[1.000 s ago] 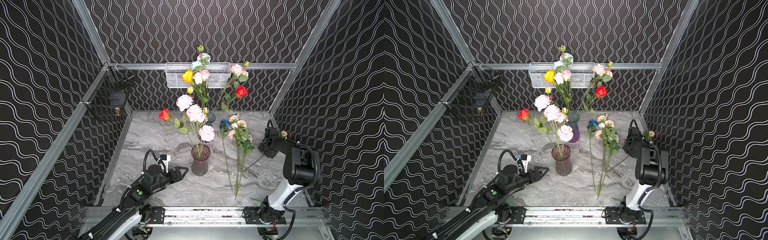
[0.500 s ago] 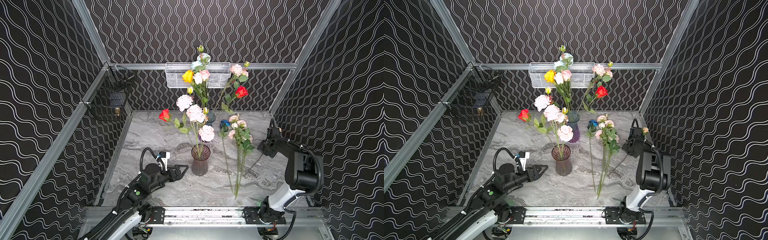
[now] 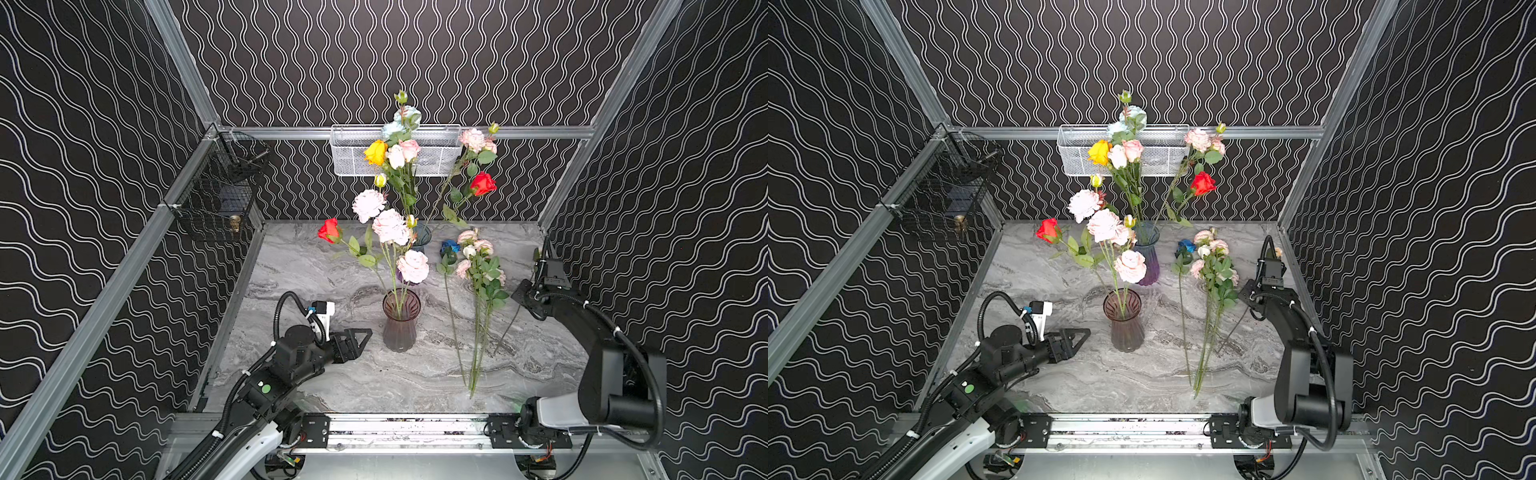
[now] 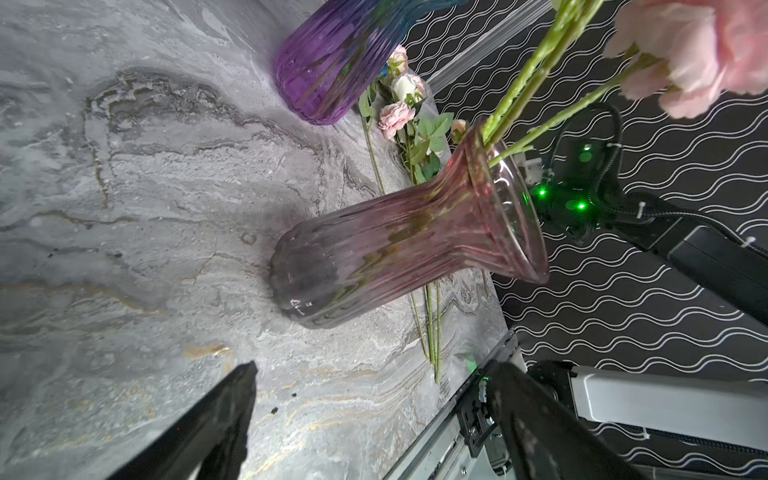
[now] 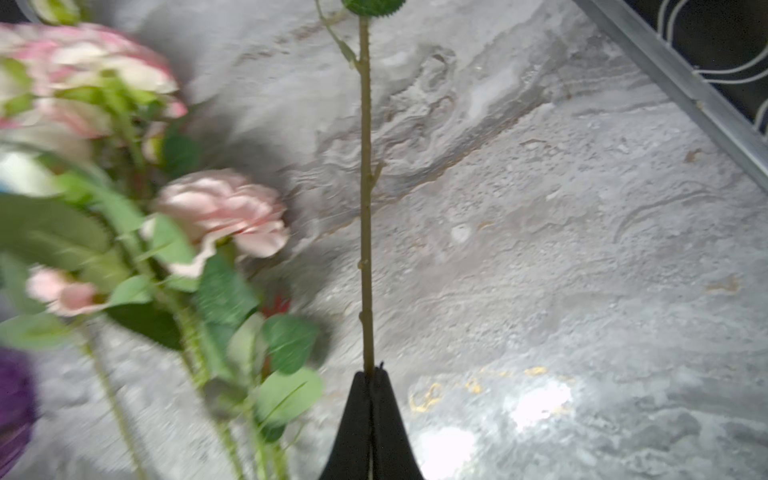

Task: Arrange flowers in a vase
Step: Pick up the flower from the middle-right of the table, then place the flower among the flowers.

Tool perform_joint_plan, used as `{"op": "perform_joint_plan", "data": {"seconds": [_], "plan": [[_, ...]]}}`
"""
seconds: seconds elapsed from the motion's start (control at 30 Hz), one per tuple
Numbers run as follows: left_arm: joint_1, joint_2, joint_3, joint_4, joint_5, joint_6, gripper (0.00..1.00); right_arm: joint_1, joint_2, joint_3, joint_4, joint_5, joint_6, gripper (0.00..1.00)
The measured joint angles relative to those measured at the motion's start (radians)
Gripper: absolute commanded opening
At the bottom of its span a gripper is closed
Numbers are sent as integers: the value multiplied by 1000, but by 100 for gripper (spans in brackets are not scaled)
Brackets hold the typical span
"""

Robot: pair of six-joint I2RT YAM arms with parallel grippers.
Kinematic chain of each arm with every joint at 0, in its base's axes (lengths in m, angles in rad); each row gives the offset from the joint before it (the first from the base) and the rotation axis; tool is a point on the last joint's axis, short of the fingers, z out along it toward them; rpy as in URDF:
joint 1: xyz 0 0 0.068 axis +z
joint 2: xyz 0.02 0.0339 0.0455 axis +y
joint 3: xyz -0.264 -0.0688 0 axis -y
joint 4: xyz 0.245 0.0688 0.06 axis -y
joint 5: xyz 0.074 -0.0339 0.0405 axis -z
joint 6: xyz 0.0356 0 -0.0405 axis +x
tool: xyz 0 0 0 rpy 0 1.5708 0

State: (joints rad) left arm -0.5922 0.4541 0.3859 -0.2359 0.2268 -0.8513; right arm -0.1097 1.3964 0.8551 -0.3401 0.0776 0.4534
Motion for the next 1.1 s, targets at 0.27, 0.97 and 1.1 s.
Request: {"op": "perform_joint_plan", "data": {"seconds": [0.27, 0.97, 1.1], "plan": [[0, -60, 23, -83, -40, 19, 92, 68, -64, -50, 20, -53, 18, 0], [0, -61, 13, -117, -57, 20, 93, 299, -6, -66, 41, -91, 105, 0], [0, -61, 2, -104, -57, 19, 93, 305, 14, -75, 48, -116, 111, 0]]}}
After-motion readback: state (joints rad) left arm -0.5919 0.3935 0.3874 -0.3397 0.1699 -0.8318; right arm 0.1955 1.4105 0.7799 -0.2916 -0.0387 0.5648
